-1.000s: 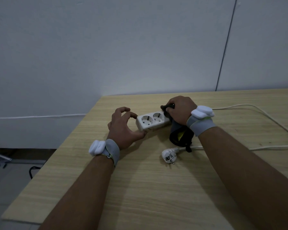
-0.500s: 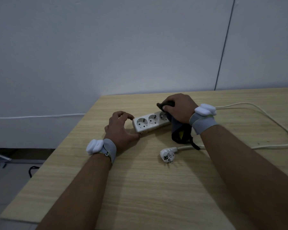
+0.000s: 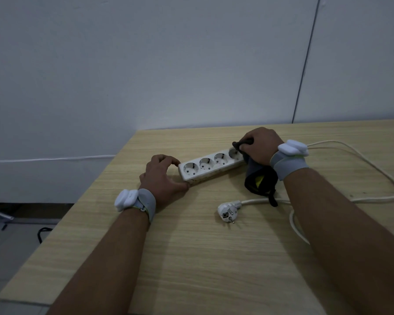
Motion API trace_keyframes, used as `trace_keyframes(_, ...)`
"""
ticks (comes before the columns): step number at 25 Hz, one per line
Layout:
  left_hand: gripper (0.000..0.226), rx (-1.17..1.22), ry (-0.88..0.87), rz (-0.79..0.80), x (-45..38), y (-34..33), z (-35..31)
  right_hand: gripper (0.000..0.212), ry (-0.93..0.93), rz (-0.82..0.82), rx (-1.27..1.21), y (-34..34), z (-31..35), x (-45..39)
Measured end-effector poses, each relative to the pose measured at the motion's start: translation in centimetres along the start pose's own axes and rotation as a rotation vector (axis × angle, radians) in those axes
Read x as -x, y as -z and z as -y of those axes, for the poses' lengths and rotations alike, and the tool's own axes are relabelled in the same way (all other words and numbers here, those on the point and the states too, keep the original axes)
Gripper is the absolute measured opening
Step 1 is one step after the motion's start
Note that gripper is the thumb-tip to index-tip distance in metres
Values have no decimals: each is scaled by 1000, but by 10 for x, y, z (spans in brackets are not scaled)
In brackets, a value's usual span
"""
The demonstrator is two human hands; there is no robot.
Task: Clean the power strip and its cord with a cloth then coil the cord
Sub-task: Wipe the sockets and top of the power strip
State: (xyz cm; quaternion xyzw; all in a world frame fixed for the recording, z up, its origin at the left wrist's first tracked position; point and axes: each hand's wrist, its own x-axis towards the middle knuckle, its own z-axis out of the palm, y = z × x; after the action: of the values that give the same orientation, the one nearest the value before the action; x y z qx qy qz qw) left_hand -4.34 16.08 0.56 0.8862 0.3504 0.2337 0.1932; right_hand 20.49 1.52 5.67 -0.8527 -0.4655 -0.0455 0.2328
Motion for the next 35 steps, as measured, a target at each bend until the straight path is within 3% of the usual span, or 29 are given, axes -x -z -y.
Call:
trace_keyframes(8, 48, 3, 112, 101, -7, 7, 10, 19, 35, 44, -85, 7, -12, 2)
trace_keyframes(12, 82, 29, 123, 160, -3, 13, 3, 20, 34, 63, -97, 9, -14, 3)
trace_keyframes(16, 90, -8, 36, 67, -8, 19, -13, 21, 36, 55, -103, 7, -12, 2)
trace_keyframes(19, 84, -84, -48, 120, -18, 17, -32, 21, 45, 38, -123, 6, -8, 2)
trace_keyframes(22, 92, -102, -61, 184, -25, 3, -52, 23, 151, 53, -117, 1, 7, 6)
trace_keyframes(26, 106, -63, -46, 129, -25, -6, -47, 27, 345, 85, -85, -18, 38, 11)
trace_keyframes(35, 106, -55, -3, 86, -25, -5, -31, 34, 383, 186, 3, -33, 56, 15)
